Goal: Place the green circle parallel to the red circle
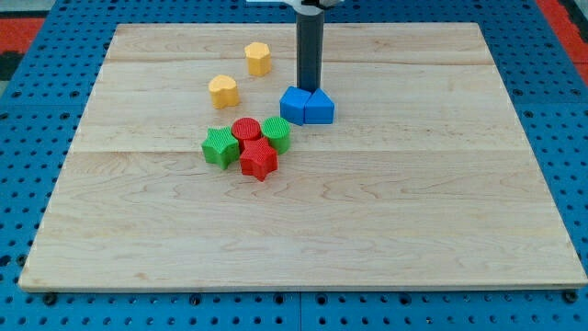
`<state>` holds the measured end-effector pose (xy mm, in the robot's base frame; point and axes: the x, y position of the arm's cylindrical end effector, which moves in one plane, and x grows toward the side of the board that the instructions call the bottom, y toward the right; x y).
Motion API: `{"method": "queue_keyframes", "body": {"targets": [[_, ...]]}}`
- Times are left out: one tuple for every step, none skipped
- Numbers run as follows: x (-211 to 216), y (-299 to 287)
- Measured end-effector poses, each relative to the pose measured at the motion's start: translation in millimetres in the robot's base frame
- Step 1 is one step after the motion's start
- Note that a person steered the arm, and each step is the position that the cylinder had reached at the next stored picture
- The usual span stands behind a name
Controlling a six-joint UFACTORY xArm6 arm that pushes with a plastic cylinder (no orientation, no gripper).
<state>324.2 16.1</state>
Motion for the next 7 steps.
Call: {"method": "queue_keyframes", "body": {"targets": [[4,-31],[5,-39],[5,-34],[3,-27],[18,-63],[50,-87],[69,-89]]}}
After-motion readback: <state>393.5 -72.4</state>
